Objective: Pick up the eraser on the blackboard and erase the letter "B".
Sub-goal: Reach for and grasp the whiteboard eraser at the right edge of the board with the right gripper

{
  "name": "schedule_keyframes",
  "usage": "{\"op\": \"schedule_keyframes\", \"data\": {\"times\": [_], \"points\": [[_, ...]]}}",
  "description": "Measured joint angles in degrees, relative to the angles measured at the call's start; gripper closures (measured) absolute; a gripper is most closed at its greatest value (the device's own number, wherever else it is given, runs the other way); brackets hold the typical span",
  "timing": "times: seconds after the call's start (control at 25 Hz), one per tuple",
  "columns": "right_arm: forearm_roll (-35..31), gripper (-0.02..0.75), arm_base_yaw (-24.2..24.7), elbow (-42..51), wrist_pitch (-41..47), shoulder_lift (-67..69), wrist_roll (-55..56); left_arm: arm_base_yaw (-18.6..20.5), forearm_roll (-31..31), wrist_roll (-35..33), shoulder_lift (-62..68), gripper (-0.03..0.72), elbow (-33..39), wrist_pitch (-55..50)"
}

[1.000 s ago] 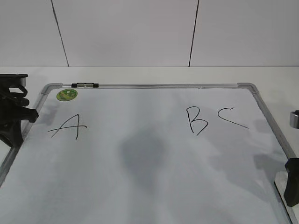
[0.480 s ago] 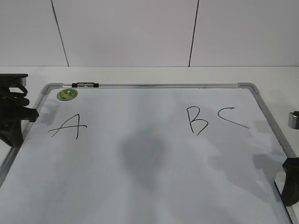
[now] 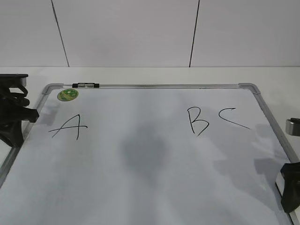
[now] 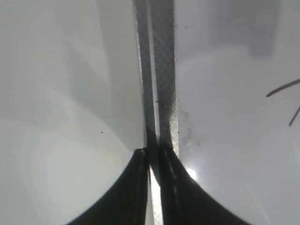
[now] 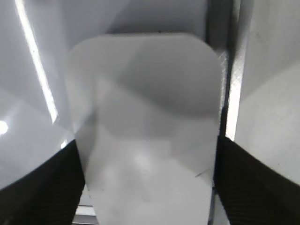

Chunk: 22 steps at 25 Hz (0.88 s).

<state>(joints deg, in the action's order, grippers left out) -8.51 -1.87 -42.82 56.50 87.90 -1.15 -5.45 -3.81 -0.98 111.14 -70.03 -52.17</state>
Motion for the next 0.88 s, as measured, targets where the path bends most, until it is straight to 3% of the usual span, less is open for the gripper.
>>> {"op": "schedule_keyframes", "data": {"times": [0.28, 0.6, 0.88], "points": [[0.0, 0.097, 0.0, 0.0, 0.1, 0.6, 0.0, 0.0, 0.0, 0.0, 0.0, 0.647, 0.0, 0.1], [-0.1, 0.193, 0.0, -0.1, 0.1, 0.6, 0.0, 0.0, -0.1, 0.0, 0.0, 0.647, 0.0, 0.2], [-0.1, 0.198, 0.0, -0.2, 0.2, 0.6, 0.0, 0.0, -0.1, 0.0, 0.0, 0.647, 0.0, 0.3]]}}
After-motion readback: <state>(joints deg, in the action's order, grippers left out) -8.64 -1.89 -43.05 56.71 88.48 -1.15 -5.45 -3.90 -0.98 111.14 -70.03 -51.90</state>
